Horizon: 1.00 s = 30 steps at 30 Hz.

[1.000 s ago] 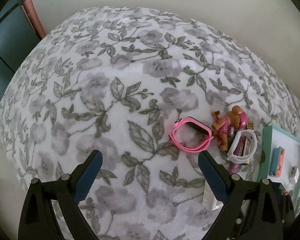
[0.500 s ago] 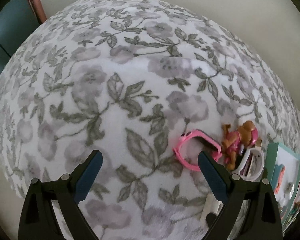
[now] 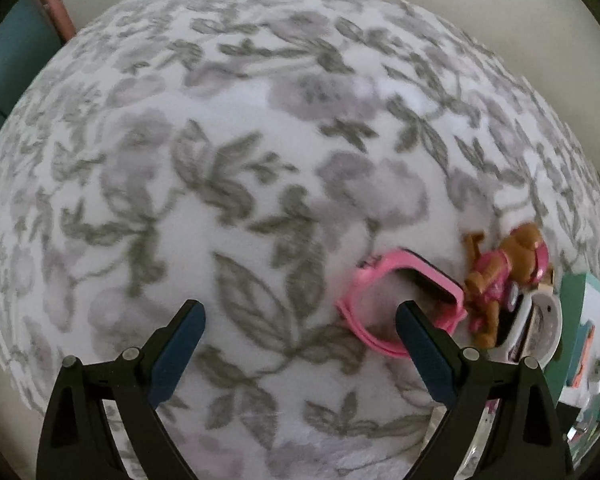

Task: Organize rigid objects
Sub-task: 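Grasp the white clip with the right gripper while the left closes on the pink watch band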

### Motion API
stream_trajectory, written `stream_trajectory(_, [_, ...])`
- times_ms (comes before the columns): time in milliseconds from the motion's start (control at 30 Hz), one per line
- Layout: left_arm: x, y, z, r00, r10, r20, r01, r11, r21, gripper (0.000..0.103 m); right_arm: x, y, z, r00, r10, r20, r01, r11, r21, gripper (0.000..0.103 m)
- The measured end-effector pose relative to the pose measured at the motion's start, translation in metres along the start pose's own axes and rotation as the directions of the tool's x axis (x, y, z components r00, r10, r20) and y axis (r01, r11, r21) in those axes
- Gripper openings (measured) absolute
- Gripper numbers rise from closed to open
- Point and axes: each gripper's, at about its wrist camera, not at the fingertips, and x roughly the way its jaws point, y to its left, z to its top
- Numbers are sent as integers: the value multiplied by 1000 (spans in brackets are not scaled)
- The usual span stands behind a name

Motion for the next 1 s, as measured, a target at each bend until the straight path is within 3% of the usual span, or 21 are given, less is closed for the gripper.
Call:
stream_trajectory(100, [2,-12,0,999,35,27,-36,998,48,96,2,-6,0,1000,-6,-7,6,1000,8,80])
stream_trajectory(200, [3,-16,1,999,18,36,-20,998,52,89,3,-13,-2,1000,-17,-22,18,1000,20,76])
stream_trajectory(400, [-4,-25,3,998,4,57,-8,996,85,58,-2,-25,-4,1000,-23,-13,23,998,59,61])
stream_trajectory(467, [-5,-29,4,998,-8,58,2,995,95,42,-4,-28,-3,1000,-21,-15,22,997,70,56])
stream_trajectory(533, [-6,-33,2,998,-10,57,4,996,92,34,-6,-31,-4,1000,-20,-15,22,996,85,51])
stream_trajectory(667, [-10,-33,-3,998,-25,56,20,996,90,20,-7,-38,-5,1000,-18,-19,20,994,109,51])
stream_trajectory(1000, [-41,-19,-20,997,-55,59,49,995,92,13,-12,-48,-9,1000,-15,-26,19,988,156,51])
